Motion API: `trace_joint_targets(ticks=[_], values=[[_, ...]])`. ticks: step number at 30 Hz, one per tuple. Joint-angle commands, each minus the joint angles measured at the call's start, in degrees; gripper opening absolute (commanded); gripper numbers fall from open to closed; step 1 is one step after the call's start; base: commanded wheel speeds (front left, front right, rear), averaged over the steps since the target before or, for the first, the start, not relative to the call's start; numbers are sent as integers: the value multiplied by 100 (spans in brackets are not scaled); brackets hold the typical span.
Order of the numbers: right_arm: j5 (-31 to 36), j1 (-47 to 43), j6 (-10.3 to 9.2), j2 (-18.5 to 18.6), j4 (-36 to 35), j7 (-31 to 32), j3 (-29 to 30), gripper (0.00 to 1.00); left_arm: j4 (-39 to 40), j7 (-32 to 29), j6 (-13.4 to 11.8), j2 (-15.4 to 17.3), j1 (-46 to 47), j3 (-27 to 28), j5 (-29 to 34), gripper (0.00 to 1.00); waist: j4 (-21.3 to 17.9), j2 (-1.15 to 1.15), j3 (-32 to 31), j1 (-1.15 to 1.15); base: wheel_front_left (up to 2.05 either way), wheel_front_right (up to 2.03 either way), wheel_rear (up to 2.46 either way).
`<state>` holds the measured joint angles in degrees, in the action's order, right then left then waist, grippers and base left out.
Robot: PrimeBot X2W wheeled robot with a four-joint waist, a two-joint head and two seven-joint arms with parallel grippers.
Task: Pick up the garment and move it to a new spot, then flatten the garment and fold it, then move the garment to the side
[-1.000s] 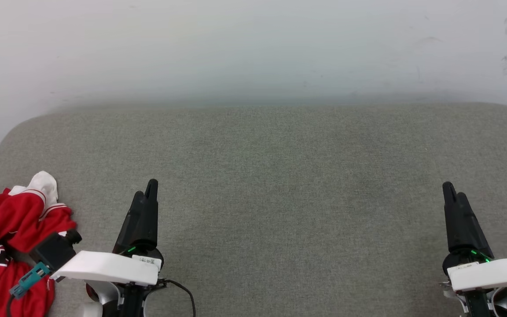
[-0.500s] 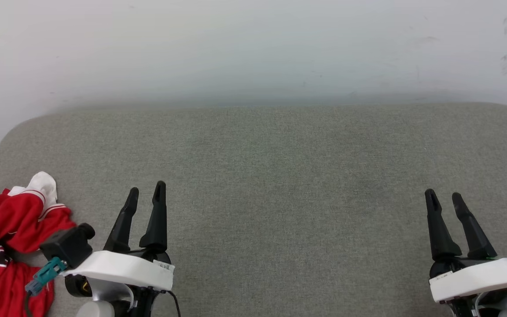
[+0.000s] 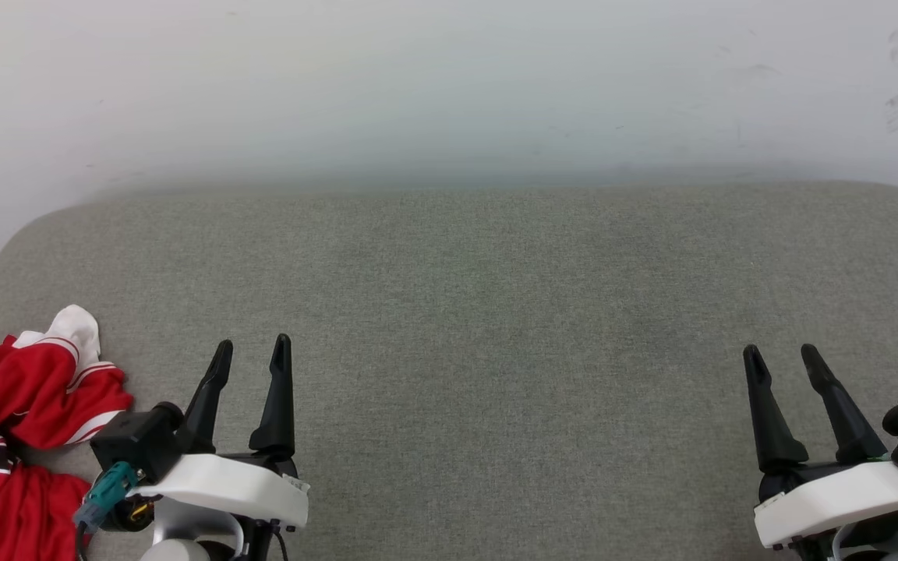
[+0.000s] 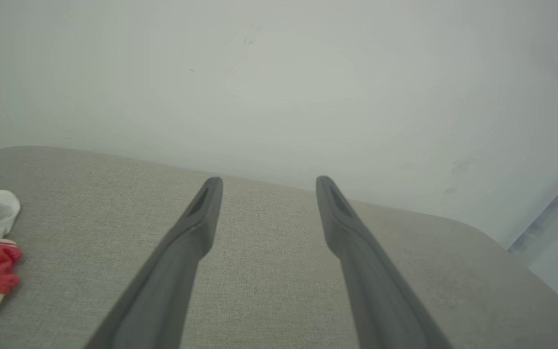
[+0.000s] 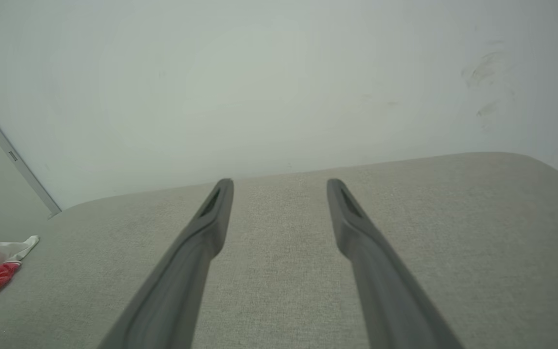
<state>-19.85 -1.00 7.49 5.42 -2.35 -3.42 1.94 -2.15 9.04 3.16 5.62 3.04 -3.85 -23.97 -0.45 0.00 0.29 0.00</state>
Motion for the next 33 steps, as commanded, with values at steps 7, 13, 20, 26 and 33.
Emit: trace_joint_targets(ticks=[7,13,20,26,33], values=[[519,-81,0,-14,-140,73,71,100,-23,140,-152,127,-44,-112,475,100,-5,0,-7,0,0,0,0],[861,-126,0,-26,-206,59,79,100,-89,221,-182,111,-63,-118,650,100,-5,0,-8,0,0,0,0],[1155,-165,0,-55,-279,30,97,100,-144,295,-143,72,-80,-103,832,100,-7,0,-17,0,0,0,0],[1342,-214,-1,-103,-332,-2,138,100,-172,364,-99,15,-96,-61,1016,100,27,0,-25,0,0,0,0],[1469,-244,-1,-178,-389,-27,158,100,-242,447,-1,-59,-84,52,1149,100,222,0,-32,0,0,0,0]])
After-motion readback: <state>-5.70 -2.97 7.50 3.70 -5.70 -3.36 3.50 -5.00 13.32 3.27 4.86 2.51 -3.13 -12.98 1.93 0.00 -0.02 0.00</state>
